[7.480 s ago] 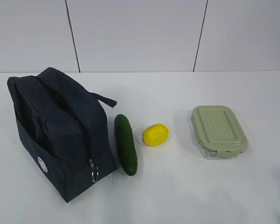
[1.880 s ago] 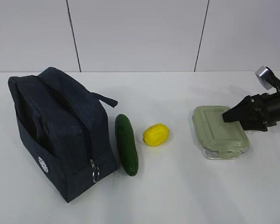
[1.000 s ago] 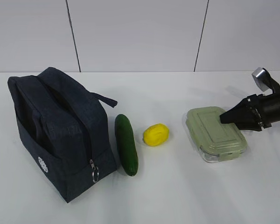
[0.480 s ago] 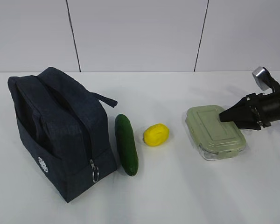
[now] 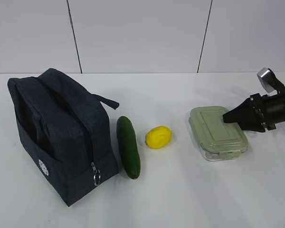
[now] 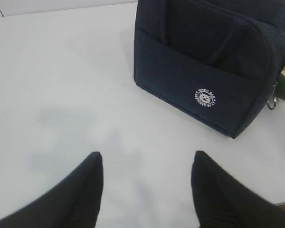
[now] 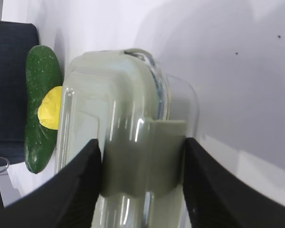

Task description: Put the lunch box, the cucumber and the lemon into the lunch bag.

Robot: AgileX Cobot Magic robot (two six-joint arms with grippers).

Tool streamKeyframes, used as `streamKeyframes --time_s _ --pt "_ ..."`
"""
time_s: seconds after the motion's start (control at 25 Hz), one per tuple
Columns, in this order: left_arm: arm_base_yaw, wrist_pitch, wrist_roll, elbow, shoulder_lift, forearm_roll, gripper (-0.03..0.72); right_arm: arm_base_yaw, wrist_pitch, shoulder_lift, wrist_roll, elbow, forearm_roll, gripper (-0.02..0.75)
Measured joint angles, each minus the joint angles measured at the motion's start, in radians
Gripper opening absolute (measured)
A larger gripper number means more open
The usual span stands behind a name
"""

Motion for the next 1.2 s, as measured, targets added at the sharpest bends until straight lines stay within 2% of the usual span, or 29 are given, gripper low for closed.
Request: streamKeyframes --time_s 1.2 --pt "0.0 0.0 0.0 0.0 0.0 0.0 0.431 0.0 -0.033 -0.077 0.155 0.0 -0.003 0.392"
